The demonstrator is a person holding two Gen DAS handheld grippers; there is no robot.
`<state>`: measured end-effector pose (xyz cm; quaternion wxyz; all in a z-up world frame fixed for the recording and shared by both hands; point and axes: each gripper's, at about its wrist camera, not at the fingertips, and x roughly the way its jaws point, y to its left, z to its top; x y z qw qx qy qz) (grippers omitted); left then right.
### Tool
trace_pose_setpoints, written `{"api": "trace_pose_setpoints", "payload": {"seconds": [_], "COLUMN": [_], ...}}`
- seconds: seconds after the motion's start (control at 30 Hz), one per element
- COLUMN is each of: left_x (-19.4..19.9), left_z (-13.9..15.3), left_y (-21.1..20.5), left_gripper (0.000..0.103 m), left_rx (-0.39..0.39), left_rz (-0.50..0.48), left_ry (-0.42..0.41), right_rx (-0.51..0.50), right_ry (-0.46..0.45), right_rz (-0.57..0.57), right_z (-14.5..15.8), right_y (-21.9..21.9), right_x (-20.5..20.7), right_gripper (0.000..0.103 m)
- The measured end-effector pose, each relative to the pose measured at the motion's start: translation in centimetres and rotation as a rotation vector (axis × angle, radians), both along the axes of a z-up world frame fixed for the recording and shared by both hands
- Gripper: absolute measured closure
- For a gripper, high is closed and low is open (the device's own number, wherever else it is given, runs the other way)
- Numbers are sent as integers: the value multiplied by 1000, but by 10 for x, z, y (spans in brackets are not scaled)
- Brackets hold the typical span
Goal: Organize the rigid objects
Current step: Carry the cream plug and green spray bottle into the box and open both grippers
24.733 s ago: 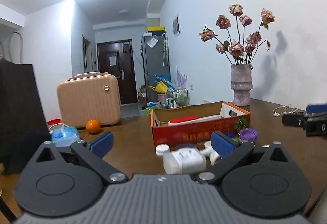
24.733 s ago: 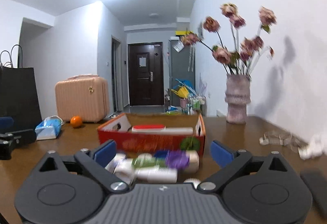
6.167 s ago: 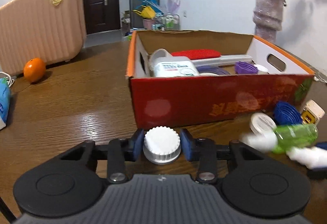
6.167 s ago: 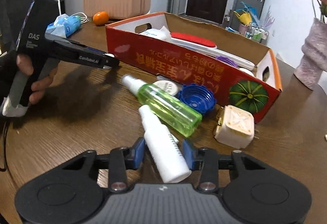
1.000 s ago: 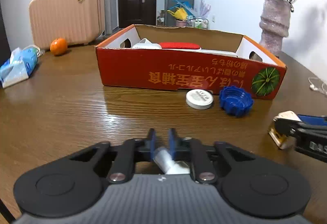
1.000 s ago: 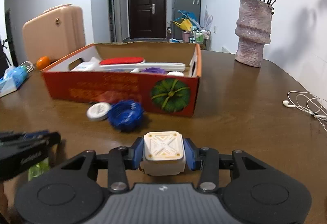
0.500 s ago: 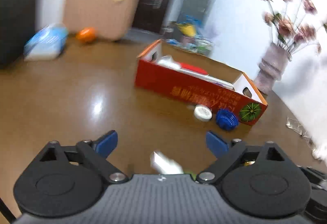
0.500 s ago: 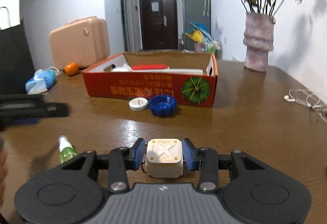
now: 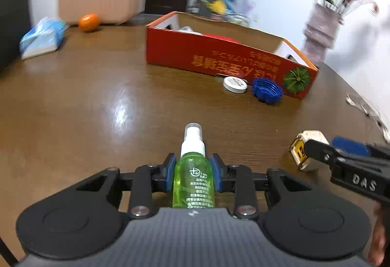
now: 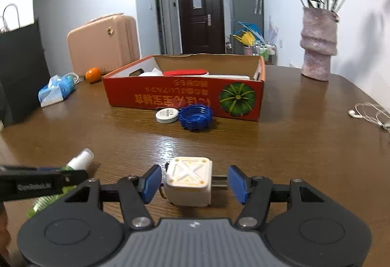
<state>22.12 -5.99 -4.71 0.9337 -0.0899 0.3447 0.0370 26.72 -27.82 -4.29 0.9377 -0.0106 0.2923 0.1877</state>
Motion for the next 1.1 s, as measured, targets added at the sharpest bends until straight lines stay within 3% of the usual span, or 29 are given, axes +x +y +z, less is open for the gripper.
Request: {"api": "trace_pose_setpoints", "payload": {"seconds": [0.1, 0.17, 0.2, 0.23, 0.3, 0.43, 0.63, 0.73, 0.9, 1.0, 1.1], "left_x": [4, -1, -4, -8, -16, -31, -35, -18, 45, 99, 155], "left_z": [0, 1, 1, 1, 0, 2, 36, 58, 103, 123, 123], "left_y": [6, 4, 4, 5, 4, 8, 19, 25, 31, 28, 24], "left_gripper": [71, 58, 54, 53, 71, 72, 73, 73, 72, 73, 72], "left_rx": [45, 104, 119, 116, 131, 111, 91, 67, 18, -5, -45], "left_rz": [-70, -79, -80, -92, -129, -170, -167, -167, -196, -208, -216], "left_ry": [4, -11, -13, -21, -26, -62, -229, -296, -422, -438, -397], "right_rx": [-20, -42, -60, -77, -74, -46, 6, 38, 71, 58, 60], "right_ry": [7, -5, -12, -20, -27, -14, -42, -66, -126, -152, -127], "right_rz": [18, 23, 20, 10, -7, -18, -15, -35, -57, -58, -63], "right_z": [-4, -5, -6, -6, -5, -4, 12, 24, 57, 78, 91], "right_y": [9, 16, 20, 23, 24, 24, 23, 18, 8, 5, 4], "right_x": [6, 6, 6, 6, 5, -1, -22, -24, 2, 40, 93], "right_gripper": [44, 46, 57, 62, 62, 62, 63, 63, 62, 62, 62]}}
